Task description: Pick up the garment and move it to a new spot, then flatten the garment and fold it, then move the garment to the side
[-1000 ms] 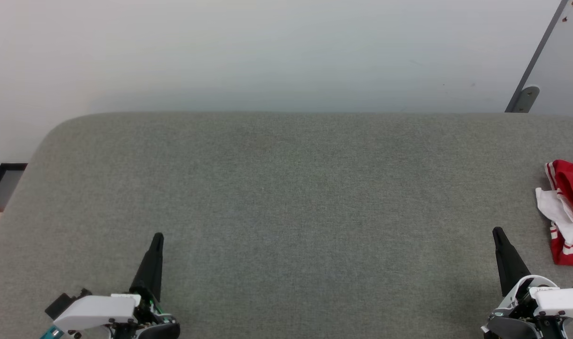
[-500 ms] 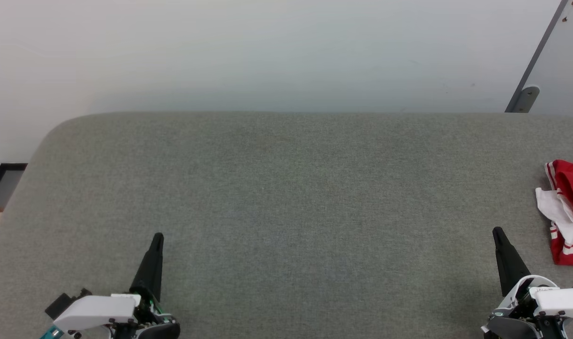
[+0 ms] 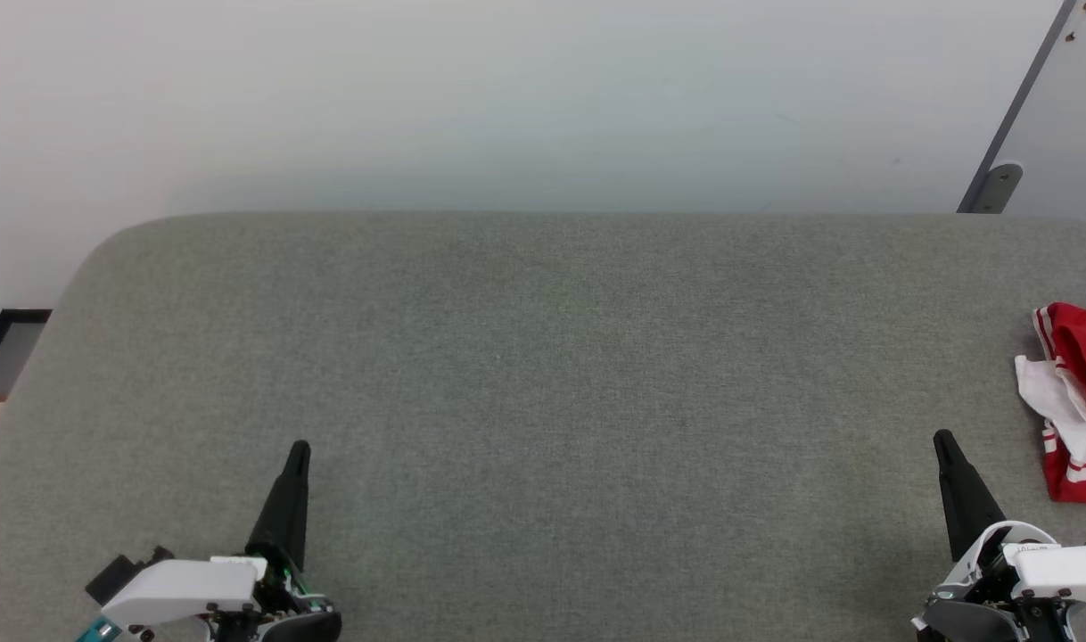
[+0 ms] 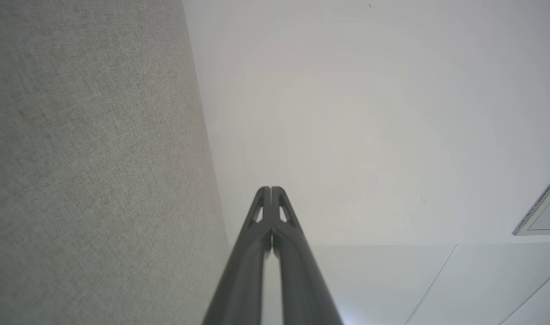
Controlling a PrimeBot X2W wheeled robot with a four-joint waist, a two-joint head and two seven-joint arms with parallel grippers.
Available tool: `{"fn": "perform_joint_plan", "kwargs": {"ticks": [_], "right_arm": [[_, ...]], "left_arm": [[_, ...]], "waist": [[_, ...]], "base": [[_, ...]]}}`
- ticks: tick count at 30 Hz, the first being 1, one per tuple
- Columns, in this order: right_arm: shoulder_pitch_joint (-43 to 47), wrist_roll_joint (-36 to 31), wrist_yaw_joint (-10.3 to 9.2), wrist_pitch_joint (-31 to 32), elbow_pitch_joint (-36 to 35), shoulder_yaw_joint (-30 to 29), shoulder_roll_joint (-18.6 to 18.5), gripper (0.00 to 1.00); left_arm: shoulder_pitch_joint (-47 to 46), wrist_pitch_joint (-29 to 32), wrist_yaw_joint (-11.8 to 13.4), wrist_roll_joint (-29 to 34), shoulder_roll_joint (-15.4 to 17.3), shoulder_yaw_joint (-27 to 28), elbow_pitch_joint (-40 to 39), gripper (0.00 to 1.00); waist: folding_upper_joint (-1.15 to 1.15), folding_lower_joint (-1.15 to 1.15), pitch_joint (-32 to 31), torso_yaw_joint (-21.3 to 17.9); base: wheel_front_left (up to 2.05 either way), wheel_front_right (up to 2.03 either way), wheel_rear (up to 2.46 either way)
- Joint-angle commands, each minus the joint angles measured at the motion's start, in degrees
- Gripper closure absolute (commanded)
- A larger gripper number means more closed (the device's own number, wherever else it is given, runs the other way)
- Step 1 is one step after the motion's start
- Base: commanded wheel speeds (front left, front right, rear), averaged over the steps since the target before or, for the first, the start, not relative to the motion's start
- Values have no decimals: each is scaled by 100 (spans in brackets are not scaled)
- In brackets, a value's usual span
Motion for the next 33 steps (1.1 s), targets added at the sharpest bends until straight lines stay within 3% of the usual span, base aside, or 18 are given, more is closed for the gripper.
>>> {"fn": "perform_joint_plan", "kwargs": {"ticks": [1,33], "right_arm": [[-10,11,-6,11,-8,3,22,100],[-10,12,-6,12,-8,4,22,100]], "left_arm": [[-54,9,-31,-18,-4,12,6,100],[-54,8,-31,-19,-4,11,6,100]], "waist": [[0,0,0,0],[0,0,0,0]], "base": [[0,0,0],[0,0,0]]}}
